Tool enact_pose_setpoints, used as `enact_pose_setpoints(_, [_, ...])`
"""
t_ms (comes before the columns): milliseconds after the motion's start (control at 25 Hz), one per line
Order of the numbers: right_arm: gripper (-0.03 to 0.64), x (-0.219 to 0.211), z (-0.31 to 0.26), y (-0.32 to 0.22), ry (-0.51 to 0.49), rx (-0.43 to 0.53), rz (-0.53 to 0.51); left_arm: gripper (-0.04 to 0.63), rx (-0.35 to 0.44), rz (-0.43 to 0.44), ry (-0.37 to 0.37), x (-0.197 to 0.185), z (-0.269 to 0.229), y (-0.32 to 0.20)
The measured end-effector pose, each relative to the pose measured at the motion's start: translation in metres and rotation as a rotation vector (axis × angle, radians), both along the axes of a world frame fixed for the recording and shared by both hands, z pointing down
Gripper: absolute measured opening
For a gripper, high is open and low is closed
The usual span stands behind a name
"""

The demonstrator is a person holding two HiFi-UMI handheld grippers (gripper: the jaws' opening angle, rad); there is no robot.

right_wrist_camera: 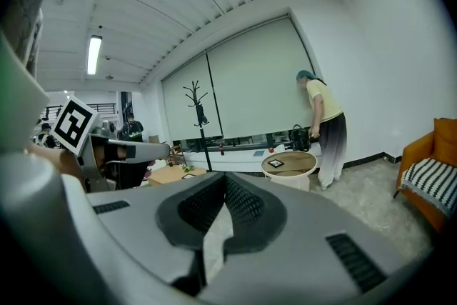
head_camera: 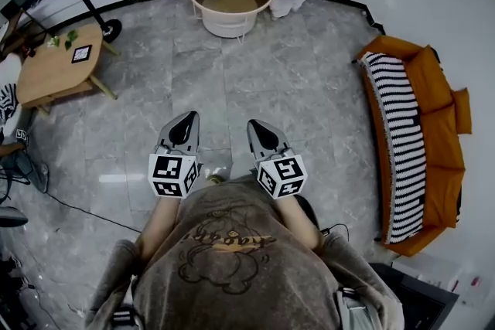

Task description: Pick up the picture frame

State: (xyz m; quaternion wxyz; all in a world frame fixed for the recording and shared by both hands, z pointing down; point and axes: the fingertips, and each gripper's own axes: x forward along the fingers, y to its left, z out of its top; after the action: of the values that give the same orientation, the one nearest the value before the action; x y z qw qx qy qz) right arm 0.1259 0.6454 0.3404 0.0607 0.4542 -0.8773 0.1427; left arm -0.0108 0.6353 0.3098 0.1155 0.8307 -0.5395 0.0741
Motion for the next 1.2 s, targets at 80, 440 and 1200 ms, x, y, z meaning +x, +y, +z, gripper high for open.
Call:
enact_pose_setpoints(80, [0.017,-0.002,0.001,0.001,0.001,-0.001,0.008,0.018,-0.001,0.005,0.003,-0.002,0.001,0.000])
enact_pose_setpoints(440, [0.017,-0.012,0.002,-0.022,-0.002,0.009,0.014,0.018,0.013,0.003,0.015,-0.010,0.000,-0.022])
enact_pose_setpoints(1200, [0.017,-0.023,0.016,-0.130,-0.012,-0.015,0.038,0.018,-0.007,0.031,0.024,-0.018,0.014,-0.134])
